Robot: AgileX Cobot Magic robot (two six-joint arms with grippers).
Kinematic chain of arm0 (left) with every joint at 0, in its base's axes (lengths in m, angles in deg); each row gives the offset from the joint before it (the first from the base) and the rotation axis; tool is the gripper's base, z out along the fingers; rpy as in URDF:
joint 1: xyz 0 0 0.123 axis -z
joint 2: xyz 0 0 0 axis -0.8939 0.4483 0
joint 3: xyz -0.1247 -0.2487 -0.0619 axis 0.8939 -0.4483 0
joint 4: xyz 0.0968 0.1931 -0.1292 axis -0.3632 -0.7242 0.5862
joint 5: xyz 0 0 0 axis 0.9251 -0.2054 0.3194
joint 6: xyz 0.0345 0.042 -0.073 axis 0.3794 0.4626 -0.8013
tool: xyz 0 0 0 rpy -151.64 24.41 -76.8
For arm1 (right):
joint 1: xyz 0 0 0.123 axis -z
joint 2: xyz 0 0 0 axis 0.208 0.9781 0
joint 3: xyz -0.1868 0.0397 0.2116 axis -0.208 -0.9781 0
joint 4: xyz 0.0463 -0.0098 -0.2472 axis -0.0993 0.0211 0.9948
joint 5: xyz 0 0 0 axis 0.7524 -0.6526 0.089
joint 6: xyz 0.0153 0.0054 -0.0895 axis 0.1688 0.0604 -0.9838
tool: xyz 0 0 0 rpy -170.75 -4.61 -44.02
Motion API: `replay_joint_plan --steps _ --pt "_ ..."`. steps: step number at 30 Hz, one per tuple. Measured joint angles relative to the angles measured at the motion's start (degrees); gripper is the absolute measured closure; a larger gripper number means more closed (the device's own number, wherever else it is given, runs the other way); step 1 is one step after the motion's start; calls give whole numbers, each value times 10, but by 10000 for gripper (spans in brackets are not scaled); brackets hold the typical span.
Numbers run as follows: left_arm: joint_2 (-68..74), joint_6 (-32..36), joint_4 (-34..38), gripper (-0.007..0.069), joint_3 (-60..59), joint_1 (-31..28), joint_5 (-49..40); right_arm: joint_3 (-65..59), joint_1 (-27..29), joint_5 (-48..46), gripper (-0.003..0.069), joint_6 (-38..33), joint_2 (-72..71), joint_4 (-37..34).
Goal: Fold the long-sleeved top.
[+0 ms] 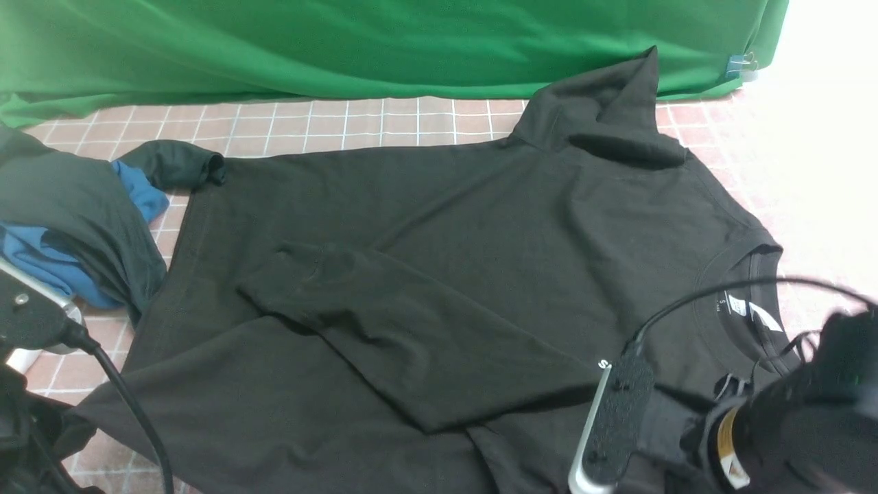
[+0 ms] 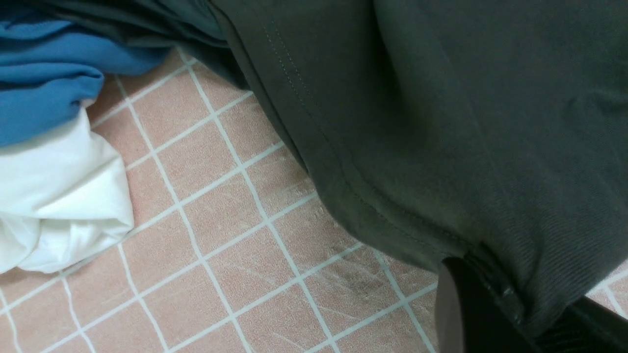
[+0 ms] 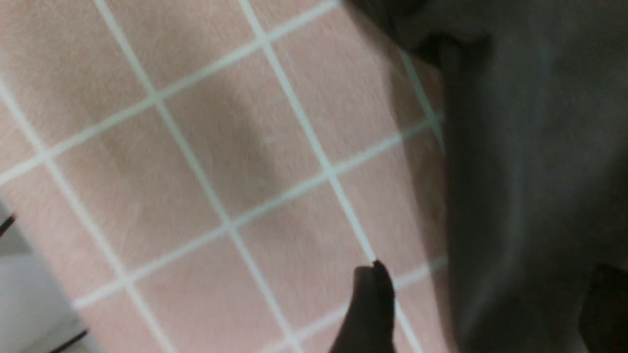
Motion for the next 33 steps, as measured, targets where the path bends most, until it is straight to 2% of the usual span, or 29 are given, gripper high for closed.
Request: replay_joint_plan --steps 6,9,13,14,18,19,20,23,33 --pt "0 0 1 575 0 0 0 -8 0 53 127 3 50 48" --pt "0 0 1 575 0 0 0 -8 0 60 169 17 78 77" --pt "0 0 1 575 0 0 1 -4 -1 59 284 23 86 75" --pt "0 0 1 575 0 0 1 -4 -1 58 290 25 87 75" --pt "0 0 0 575 0 0 -1 12 -1 25 445 37 90 85" --pt "0 0 0 575 0 0 -1 13 -1 22 460 37 89 85" --pt "0 0 0 575 0 0 -1 20 -1 0 512 37 83 85" --pt "0 0 -2 575 0 0 -3 27 -1 -39 603 37 55 75" --pt "0 0 -2 575 14 0 -97 28 -1 -233 617 -5 -75 -4"
